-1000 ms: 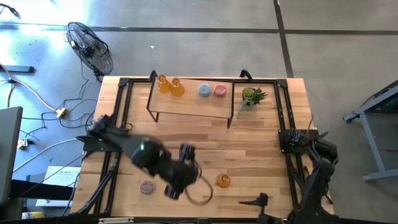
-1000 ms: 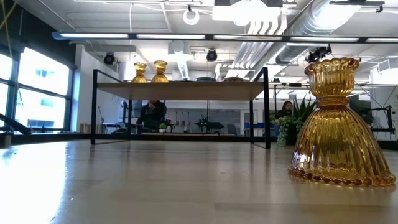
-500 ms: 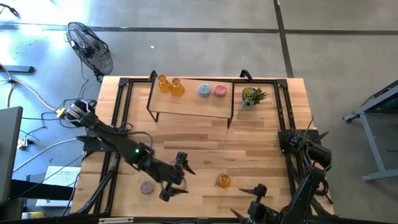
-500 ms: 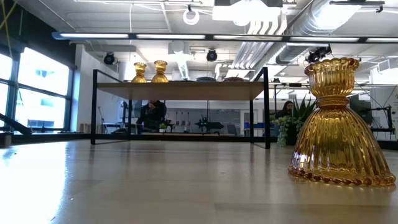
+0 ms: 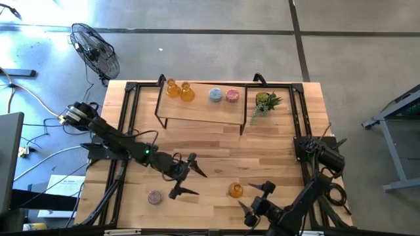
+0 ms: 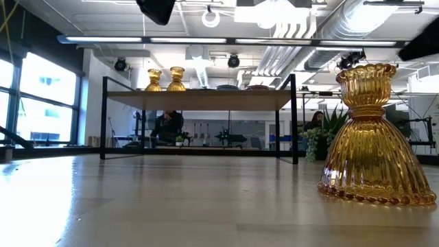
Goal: Pick & Place candle stick holders
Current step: Put the yellow candle holder on the shelf
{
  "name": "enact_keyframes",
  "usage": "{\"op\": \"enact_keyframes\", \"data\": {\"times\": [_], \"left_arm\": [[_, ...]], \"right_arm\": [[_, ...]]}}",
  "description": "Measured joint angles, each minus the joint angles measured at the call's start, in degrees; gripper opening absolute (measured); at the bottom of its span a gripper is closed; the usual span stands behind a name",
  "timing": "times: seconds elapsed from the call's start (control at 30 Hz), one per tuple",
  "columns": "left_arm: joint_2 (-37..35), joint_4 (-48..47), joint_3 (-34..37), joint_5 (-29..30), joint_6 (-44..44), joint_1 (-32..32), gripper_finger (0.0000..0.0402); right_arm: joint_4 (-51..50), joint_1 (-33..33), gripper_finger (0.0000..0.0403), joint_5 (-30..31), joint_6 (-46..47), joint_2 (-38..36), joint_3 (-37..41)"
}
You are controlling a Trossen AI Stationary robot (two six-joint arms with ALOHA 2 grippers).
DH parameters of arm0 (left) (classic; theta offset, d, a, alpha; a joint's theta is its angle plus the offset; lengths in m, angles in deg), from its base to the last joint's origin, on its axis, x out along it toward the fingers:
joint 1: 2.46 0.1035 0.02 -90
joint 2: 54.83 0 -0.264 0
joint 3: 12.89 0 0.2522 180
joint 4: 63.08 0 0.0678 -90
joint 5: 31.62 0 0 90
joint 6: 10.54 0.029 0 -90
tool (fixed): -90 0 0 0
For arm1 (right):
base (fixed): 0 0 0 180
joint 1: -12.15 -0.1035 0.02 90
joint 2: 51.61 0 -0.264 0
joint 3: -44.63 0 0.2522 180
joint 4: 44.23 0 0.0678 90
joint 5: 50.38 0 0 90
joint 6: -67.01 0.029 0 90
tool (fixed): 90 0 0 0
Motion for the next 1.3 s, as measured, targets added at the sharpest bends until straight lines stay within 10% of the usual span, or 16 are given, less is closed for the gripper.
{"op": "enact_keyframes", "data": {"times": [1.3], "left_arm": [[0.04,-4.72,0.0,-0.03,-0.2,-0.22,0.0337]], "right_arm": [[21.17,8.82,0.0355,-4.43,-16.63,-0.26,6.5]]}}
